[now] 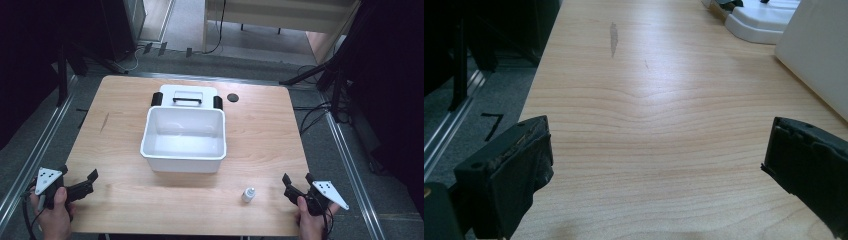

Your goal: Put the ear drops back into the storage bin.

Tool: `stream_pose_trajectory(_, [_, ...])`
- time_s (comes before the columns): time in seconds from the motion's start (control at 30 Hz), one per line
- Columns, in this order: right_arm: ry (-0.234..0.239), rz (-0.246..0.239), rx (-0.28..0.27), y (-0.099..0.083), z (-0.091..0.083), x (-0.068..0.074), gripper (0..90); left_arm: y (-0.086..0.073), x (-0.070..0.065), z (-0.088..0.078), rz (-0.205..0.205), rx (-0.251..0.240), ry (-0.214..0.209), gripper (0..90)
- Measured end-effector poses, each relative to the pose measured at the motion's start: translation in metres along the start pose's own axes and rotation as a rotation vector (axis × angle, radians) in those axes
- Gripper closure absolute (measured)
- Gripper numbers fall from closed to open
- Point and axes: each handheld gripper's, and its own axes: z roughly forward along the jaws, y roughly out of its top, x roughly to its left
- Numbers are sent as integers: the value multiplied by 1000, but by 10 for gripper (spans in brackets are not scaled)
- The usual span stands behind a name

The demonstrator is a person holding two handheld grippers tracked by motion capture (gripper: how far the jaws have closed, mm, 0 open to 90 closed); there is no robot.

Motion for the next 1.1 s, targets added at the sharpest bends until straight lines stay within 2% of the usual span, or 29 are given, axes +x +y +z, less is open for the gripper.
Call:
stream_pose_trajectory(0.17, [9, -12, 24, 1, 1, 1, 136, 0, 1, 0, -13, 1, -3, 0])
stream_pose_trajectory(0.23, [28, 3, 67, 3, 2, -3, 178, 1, 2, 1, -20, 11, -9, 0])
stream_pose_trajectory(0.3, [47, -24, 123, 6, 3, -3, 180, 1, 2, 2, -21, 13, -11, 0])
stream_pose_trajectory(0.33, [47, -24, 123, 6, 3, -3, 180, 1, 2, 2, -21, 13, -11, 0])
stream_pose_trajectory(0.53, [121, -251, 407, 33, 8, 12, 170, 2, 3, 4, -19, 22, -11, 0])
stream_pose_trajectory(0.57, [143, -328, 512, 43, 11, 18, 183, 2, 3, 4, -18, 24, -11, 0])
stream_pose_trajectory(0.63, [180, -406, 615, 49, 13, 26, 184, 2, 3, 4, -18, 24, -12, 0])
stream_pose_trajectory(0.7, [200, -509, 720, 53, 17, 35, 202, 2, 3, 4, -22, 25, -12, 0])
stream_pose_trajectory(0.73, [200, -509, 720, 53, 17, 35, 202, 2, 3, 4, -22, 25, -12, 0])
stream_pose_trajectory(0.77, [198, -609, 819, 55, 20, 44, 207, 2, 3, 4, -23, 25, -12, 0])
stream_pose_trajectory(0.83, [211, -661, 913, 58, 23, 51, 218, 2, 3, 4, -23, 24, -13, 0])
stream_pose_trajectory(0.87, [211, -661, 913, 58, 23, 51, 218, 2, 3, 4, -23, 24, -13, 0])
stream_pose_trajectory(0.9, [226, -735, 974, 61, 26, 57, 263, 2, 3, 4, -23, 24, -13, 0])
stream_pose_trajectory(0.93, [226, -735, 974, 61, 26, 57, 263, 2, 3, 4, -24, 24, -15, 0])
stream_pose_trajectory(0.97, [234, -756, 1007, 64, 27, 59, 274, 2, 3, 4, -25, 24, -15, 0])
stream_pose_trajectory(1.0, [264, -781, 1057, 69, 29, 63, 279, 2, 3, 4, -25, 24, -15, 0])
stream_pose_trajectory(1.1, [284, -797, 1077, 74, 29, 66, 285, 2, 3, 4, -24, 25, -17, 0])
